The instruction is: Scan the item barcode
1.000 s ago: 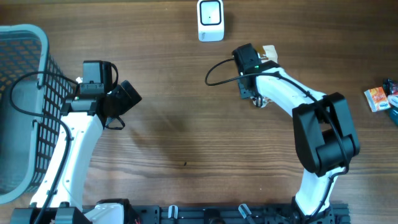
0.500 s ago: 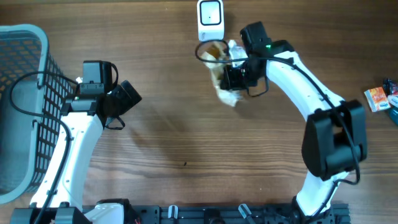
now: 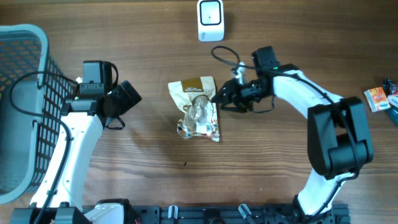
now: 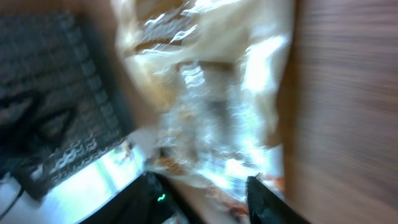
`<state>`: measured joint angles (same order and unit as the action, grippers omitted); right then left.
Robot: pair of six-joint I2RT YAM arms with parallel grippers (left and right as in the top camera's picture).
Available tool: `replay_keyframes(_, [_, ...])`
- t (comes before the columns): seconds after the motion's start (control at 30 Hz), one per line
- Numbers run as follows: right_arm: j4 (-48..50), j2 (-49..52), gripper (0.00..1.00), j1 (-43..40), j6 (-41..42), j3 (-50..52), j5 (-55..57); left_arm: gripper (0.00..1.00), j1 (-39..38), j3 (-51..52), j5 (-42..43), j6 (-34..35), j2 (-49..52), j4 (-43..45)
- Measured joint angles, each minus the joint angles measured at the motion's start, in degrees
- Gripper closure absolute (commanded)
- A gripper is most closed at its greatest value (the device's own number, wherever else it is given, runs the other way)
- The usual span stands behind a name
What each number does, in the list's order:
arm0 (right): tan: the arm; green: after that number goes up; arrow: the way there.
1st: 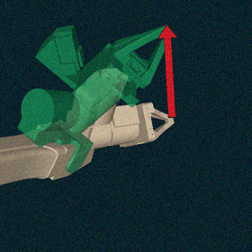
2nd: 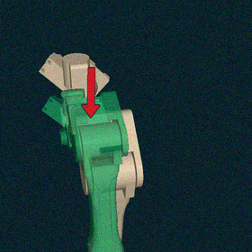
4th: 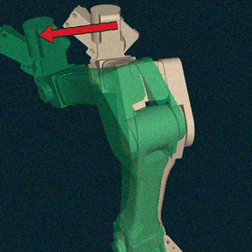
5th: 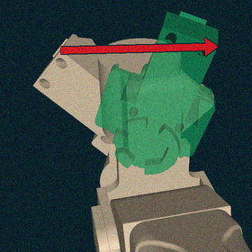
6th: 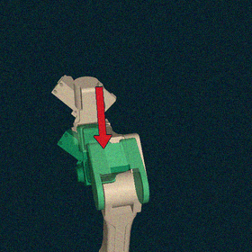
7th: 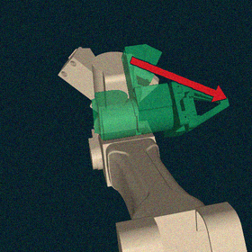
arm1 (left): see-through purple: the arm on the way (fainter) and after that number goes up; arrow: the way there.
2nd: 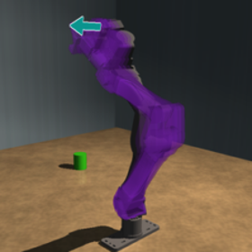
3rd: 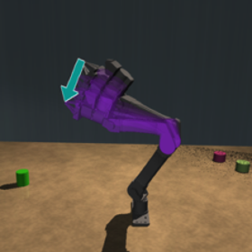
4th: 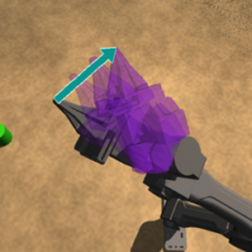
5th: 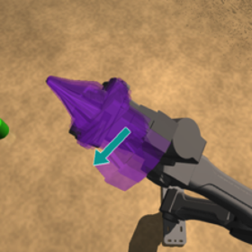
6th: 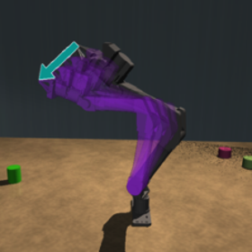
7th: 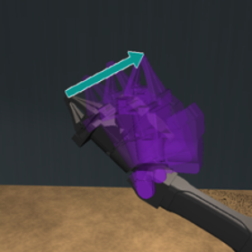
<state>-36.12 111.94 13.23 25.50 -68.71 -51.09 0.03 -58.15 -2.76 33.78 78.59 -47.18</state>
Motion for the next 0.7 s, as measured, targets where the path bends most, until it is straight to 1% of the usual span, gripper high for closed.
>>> replay_keyframes(0.03, [-1.1, 0.0, 0.43, -0.8, -0.1, 0.0, 2.2, 0.0, 0.0, 0.0, 0.0, 0.0, 0.0, 0.0])
replay_keyframes(0.07, [-4.1, 0.0, 0.4, -2.5, -1.0, -0.6, 6.1, 0.0, 0.0, 0.0, 0.0, 0.0, 0.0, 0.0])
replay_keyframes(0.1, [-6.6, 0.0, 0.32, -4.1, -2.7, -1.4, 9.7, 0.0, 0.0, 0.0, 0.0, 0.0, 0.0, 0.0])
replay_keyframes(0.13, [-10.0, 0.0, 0.14, -4.7, -4.2, -2.7, 12.5, 0.0, 0.0, 0.0, 0.0, 0.0, 0.0, 0.0])
replay_keyframes(0.17, [-14.3, -0.2, 0.0, -5.0, -6.8, -5.1, 17.3, 0.0, 0.0, 0.0, 0.0, 0.0, 0.0, -0.1])
replay_keyframes(0.2, [-16.6, -0.7, 0.0, -4.5, -9.1, -7.0, 21.3, 0.0, 0.0, 0.0, 0.0, 0.0, 0.0, 0.0])
replay_keyframes(0.23, [-16.9, -1.6, 0.0, -4.2, -10.2, -7.7, 23.3, 0.0, 0.0, 0.0, 0.0, 0.0, 0.0, 0.0])
replay_keyframes(0.37, [-14.8, -2.9, 0.0, -3.9, -12.0, -8.5, 24.7, 0.0, 0.0, 0.0, 0.0, 0.0, 0.0, 0.3])
replay_keyframes(0.47, [-13.4, -2.9, 0.0, -3.9, -11.0, -8.5, 24.7, 0.0, 0.0, 0.0, 0.1, 0.0, 0.0, 6.4])
replay_keyframes(0.5, [-13.3, -2.9, 0.0, -3.9, -10.6, -8.5, 24.7, 0.0, 0.0, 0.0, 1.2, 0.0, 0.0, 7.0])
replay_keyframes(0.53, [-13.2, -2.9, 0.0, -3.9, -10.6, -8.5, 24.7, 0.0, 0.0, 0.0, 4.1, 0.0, 0.0, 7.0])
replay_keyframes(0.63, [-12.7, -2.9, 0.0, -3.9, -10.6, -8.5, 24.7, 0.0, -1.2, 0.2, 19.7, -2.4, 0.5, 7.8])
replay_keyframes(0.7, [-11.8, -2.9, 0.0, -3.9, -10.6, -8.5, 24.7, 0.0, -5.8, 2.4, 26.8, -4.2, 3.0, 9.4])
